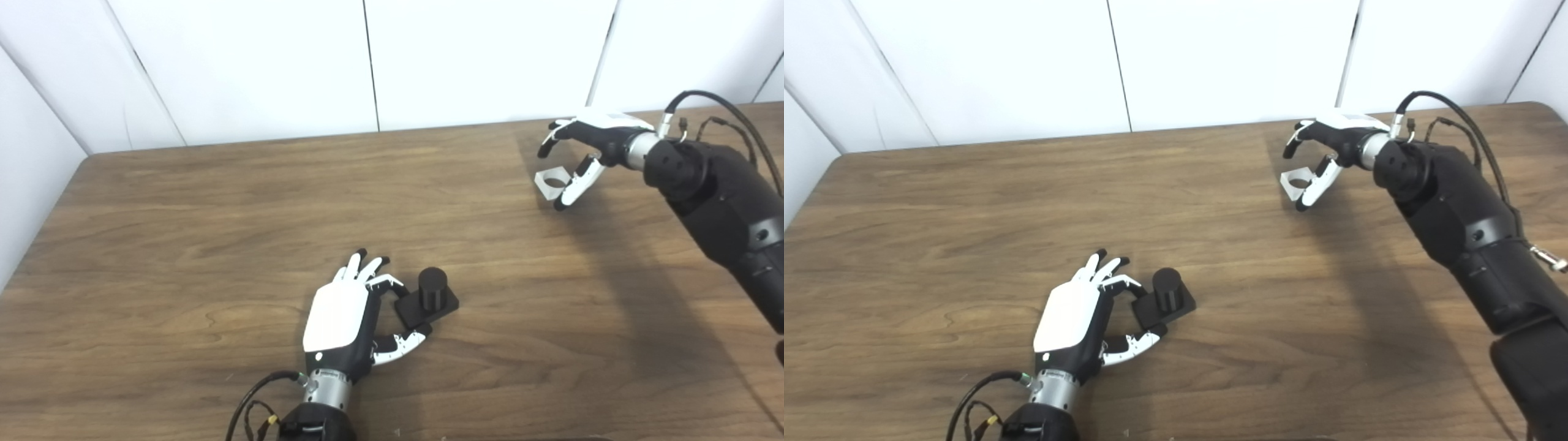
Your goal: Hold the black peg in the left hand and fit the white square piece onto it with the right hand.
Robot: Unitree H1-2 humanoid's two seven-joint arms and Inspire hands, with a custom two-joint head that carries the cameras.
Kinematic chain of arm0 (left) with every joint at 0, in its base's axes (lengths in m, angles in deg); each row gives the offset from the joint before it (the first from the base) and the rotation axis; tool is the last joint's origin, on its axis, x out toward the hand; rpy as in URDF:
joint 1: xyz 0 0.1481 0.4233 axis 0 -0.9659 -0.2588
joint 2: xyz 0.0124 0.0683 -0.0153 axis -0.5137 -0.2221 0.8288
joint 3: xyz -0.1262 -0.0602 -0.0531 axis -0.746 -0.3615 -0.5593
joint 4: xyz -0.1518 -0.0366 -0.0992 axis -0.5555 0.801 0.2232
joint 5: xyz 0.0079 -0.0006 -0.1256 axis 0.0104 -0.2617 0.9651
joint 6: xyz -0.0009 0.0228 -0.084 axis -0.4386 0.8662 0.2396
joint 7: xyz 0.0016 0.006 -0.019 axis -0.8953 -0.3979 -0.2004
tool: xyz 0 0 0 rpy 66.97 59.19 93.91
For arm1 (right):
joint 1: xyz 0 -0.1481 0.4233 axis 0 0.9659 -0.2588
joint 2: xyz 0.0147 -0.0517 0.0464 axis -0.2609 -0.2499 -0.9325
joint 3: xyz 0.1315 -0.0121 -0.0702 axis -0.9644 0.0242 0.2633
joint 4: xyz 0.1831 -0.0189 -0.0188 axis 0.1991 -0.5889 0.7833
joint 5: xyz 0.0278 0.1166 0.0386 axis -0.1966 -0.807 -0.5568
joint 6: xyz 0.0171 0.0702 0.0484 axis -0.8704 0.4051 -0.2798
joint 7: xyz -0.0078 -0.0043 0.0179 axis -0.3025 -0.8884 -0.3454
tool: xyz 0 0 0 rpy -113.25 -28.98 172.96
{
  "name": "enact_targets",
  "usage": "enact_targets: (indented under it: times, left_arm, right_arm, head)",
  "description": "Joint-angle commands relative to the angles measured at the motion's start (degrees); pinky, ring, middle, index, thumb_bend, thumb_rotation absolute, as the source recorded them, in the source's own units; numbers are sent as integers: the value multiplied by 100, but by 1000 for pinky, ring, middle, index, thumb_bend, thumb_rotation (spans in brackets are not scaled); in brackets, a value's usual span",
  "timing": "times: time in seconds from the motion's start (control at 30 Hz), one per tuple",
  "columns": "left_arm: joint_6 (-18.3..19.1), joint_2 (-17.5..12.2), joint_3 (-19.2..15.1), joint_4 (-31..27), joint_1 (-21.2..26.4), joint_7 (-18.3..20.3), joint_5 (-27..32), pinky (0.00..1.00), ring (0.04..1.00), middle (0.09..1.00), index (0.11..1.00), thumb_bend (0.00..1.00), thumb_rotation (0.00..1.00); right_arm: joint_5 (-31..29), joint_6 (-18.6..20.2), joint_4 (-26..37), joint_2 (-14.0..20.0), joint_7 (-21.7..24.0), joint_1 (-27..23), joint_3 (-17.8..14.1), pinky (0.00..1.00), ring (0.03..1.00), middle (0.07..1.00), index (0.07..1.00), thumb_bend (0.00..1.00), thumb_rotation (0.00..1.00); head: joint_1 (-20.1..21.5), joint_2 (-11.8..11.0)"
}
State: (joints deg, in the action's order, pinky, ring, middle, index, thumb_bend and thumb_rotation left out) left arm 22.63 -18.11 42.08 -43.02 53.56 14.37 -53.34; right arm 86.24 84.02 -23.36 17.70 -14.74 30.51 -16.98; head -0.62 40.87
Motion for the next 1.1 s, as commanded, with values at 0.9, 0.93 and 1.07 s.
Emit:
enact_targets:
  times: [0.9, 0.93, 1.07]
  left_arm:
    - [-78, 90, -102, -199, -117, -107, 34, 952, 1000, 909, 590, 533, 394]
    - [-72, 89, -100, -202, -112, -95, 23, 951, 1000, 910, 592, 534, 394]
    - [-57, 86, -103, -227, -103, -49, 23, 949, 1000, 913, 596, 531, 410]
  right_arm:
    - [16, -96, -153, -32, -295, -186, -108, 929, 1000, 966, 733, 914, 176]
    - [27, -95, -168, -25, -301, -192, -104, 927, 1000, 966, 734, 914, 177]
    - [72, -106, -220, 3, -305, -214, -78, 923, 1000, 966, 735, 910, 180]
  head:
    - [18, 56]
    - [18, 56]
    - [16, 66]
